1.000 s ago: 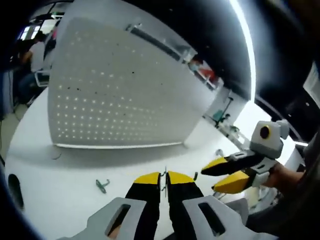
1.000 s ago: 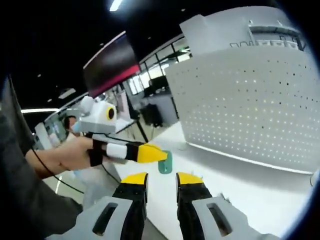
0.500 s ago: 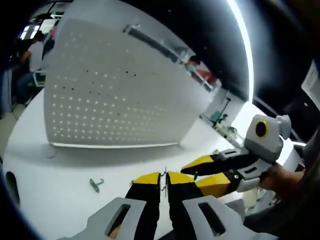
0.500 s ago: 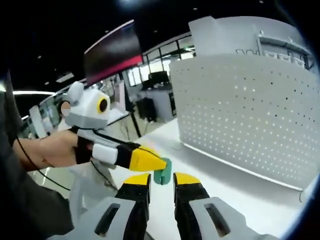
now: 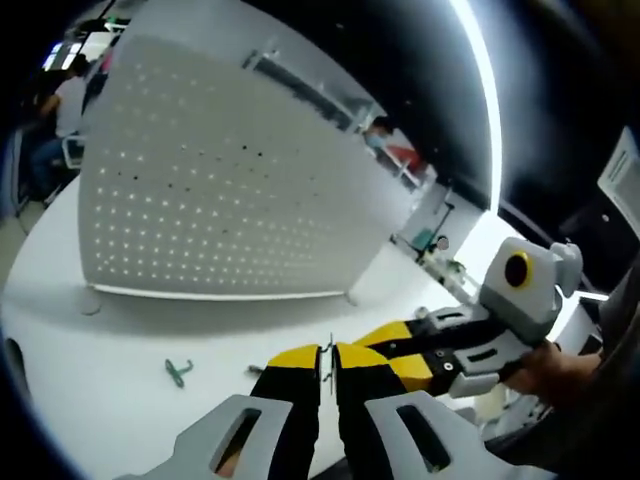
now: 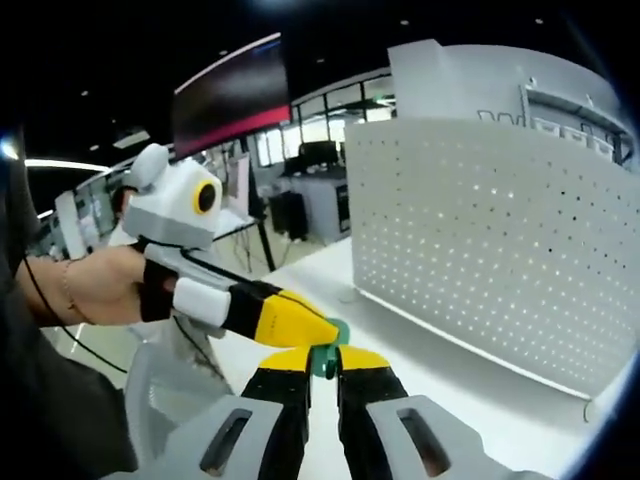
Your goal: Insert the hook assembly into the mounting plate slot until the hook locks in place.
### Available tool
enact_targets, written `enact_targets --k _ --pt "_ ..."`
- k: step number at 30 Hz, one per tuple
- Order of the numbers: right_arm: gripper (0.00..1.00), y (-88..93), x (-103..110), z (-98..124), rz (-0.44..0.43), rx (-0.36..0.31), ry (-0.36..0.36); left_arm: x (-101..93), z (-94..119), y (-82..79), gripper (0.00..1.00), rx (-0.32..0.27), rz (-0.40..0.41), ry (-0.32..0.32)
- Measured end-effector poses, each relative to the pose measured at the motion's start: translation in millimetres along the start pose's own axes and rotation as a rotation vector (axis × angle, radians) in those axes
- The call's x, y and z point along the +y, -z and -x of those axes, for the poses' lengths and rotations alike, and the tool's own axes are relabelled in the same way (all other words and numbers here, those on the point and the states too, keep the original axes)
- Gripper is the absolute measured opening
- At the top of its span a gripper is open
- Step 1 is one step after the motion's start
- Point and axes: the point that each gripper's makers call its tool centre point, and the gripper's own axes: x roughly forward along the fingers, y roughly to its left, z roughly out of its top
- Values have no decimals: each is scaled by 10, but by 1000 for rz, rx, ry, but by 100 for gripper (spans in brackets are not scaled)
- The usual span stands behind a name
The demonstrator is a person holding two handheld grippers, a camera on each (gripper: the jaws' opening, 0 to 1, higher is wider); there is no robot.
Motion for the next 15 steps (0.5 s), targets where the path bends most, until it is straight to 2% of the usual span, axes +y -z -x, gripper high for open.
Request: enact_targets --k 4,9,15 --pt "2 3 -9 2 22 8 21 -5 -11 4 3 3 6 4" --pt "1 -1 4 4 9 6 21 -4 -3 2 3 -1 18 5" --pt "1 -62 14 20 12 -28 23 -24 18 -50 4 -13 21 10"
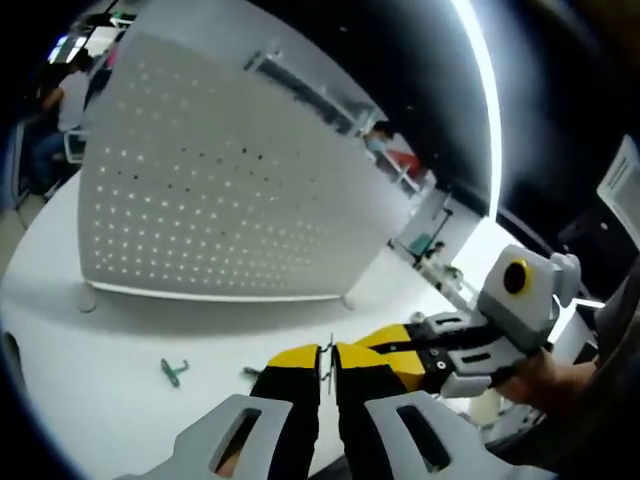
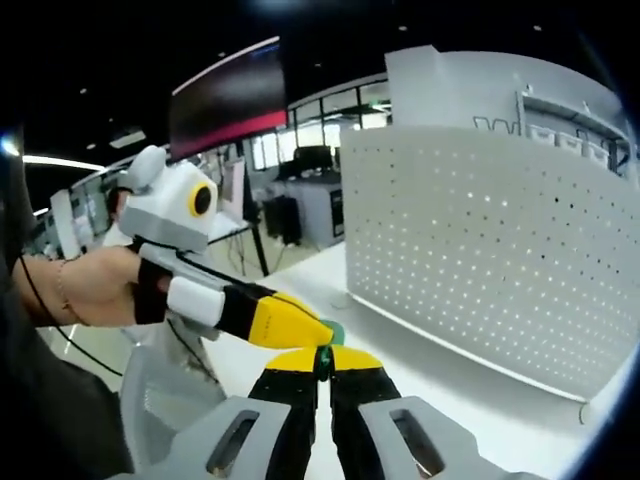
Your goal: Insert the hook assembly into the mounting plate slot until the hook locks in place.
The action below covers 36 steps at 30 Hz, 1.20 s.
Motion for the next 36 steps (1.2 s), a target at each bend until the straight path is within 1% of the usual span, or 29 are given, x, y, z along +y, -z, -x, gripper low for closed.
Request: enact_targets --k 1,2,7,8,10,11,20,28,30,31,36 --pt "1 -6 -1 1 -1 -3 1 -5 1 -4 4 -1 -2 1" --pt "1 -18 -4 6 -1 -8 2 -19 4 -17 4 -6 -22 3" --pt "0 -47 -18 32 -8 -24 3 -43 -3 -44 4 -17 -34 15" --pt "0 -50 -23 34 -4 -25 5 -57 -7 -50 4 -22 -48 19" --pt "0 -58 -29 48 11 -29 10 -85 -12 -69 5 -28 -149 28" --pt "0 -59 -32 55 11 -31 11 -88 -15 -71 5 -27 -159 28" --pt "0 -84 -37 72 8 -44 13 -104 -16 -98 5 -34 -151 48" --pt "0 -82 -34 77 3 -48 12 -123 -3 -104 7 -39 -167 56" --pt "0 -77 -38 78 5 -45 11 -137 -3 -102 10 -38 -164 60" --pt "0 -74 -42 80 6 -45 12 -137 -3 -104 13 -39 -162 59" --pt "0 -56 -23 83 11 -49 -4 -81 12 -111 27 -37 -155 17"
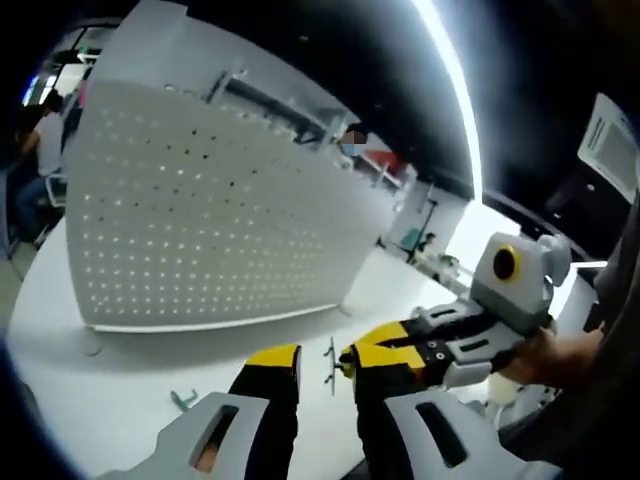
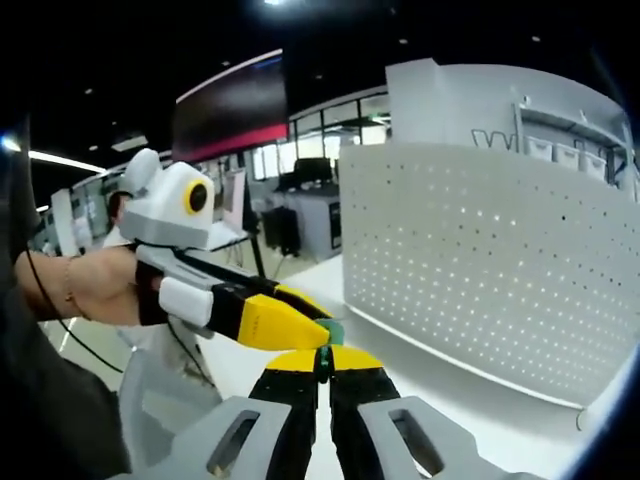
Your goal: Insert the hook assembly into the mounting plate slot until the hook locks in place.
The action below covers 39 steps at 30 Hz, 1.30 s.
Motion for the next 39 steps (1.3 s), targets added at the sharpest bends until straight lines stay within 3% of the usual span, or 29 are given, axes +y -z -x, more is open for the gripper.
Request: enact_targets --k 7,13,18,29,39 --pt "0 28 -3 -4 -3 1 -1 111 35 11 46 -4 -5 -59" --pt "0 60 -40 7 -7 6 11 163 69 25 56 0 -13 -77" --pt "0 33 -69 31 -14 -10 13 169 89 25 61 2 -31 -77" --pt "0 3 -141 48 -32 -22 37 107 129 14 87 -11 -60 -62" --pt "0 -27 -205 33 -39 -28 53 -22 107 19 96 -32 -64 -22"
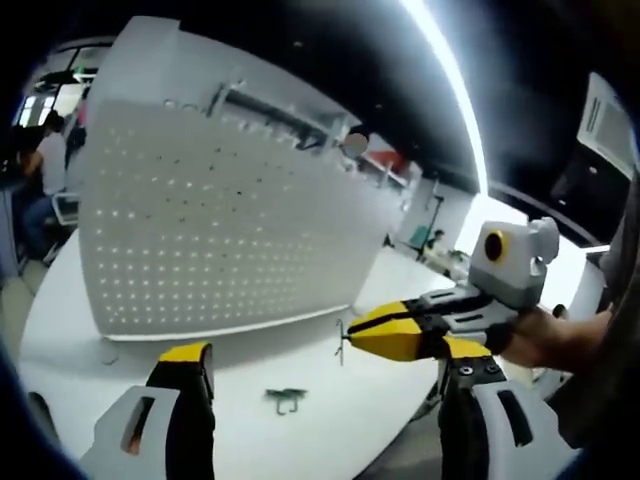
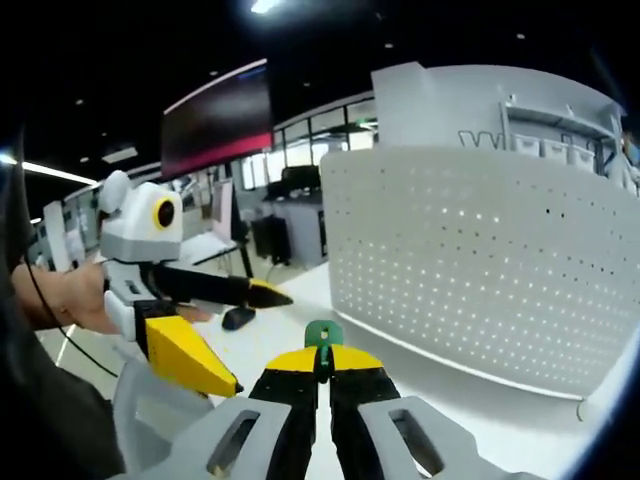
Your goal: Insert the hook assembly into the mounting plate slot until the hook locks in place.
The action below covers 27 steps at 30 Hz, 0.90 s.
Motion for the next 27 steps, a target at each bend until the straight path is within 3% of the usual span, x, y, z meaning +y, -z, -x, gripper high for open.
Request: enact_targets --k 19,27 --pt "0 -146 -80 -129 44 -15 37 -27 14 41 100 14 6 8" --pt "0 -299 -375 -207 104 -92 151 -24 48 32 100 8 7 5"
